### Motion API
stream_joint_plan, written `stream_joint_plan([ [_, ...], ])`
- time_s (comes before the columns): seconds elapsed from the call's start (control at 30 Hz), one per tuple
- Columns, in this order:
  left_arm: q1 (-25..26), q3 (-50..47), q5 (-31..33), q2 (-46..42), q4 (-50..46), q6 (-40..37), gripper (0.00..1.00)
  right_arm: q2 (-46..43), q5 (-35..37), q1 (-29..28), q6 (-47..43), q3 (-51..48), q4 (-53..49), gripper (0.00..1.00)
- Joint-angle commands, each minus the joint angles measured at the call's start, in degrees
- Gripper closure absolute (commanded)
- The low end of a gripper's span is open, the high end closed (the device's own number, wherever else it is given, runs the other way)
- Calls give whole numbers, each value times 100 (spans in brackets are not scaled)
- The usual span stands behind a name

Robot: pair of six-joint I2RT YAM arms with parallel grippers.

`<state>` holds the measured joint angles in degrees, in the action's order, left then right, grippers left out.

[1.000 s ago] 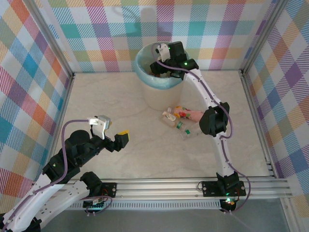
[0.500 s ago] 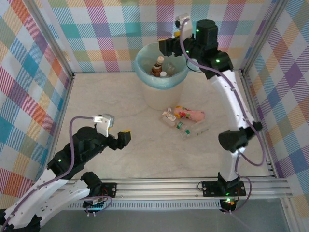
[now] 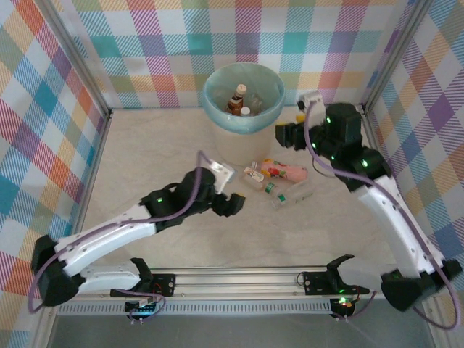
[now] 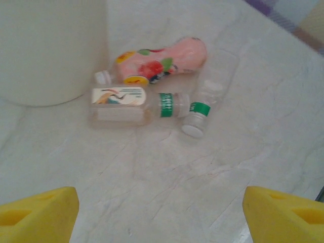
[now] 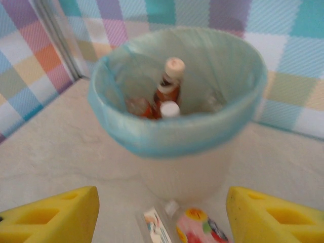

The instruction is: Put the plastic bottles in the bin

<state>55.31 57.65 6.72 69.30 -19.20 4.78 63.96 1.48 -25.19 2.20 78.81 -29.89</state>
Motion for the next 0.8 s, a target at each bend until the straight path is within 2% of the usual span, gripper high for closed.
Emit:
stream_joint_plan([
  [0.0, 291, 661, 103, 795, 277, -674, 15, -764, 819, 74, -35, -505, -280, 33],
  [0.13, 594, 1474, 63, 2002, 277, -1280, 14, -1561, 2169, 92, -413, -801, -638, 32],
  [0.23, 665, 1916, -8, 2759, 277, -1597, 13, -2300, 2694, 93, -728, -1134, -264, 31],
  [0.3, 665, 2272, -33, 3285, 472, -1752, 12, -2744, 2726, 93, -946, -1276, -53, 32],
  [0.4, 665, 2906, -74, 4012, 175, -1882, 11, -3026, 2691, 93, -980, -1313, -14, 31],
  [0.63, 597, 3903, -51, 5160, -267, -2023, 10, -3095, 2652, 89, -1086, -1368, -63, 30],
  [0.77, 399, 4270, -296, 5573, -484, -1827, 10, -3119, 2555, 87, -1043, -1394, -14, 30],
])
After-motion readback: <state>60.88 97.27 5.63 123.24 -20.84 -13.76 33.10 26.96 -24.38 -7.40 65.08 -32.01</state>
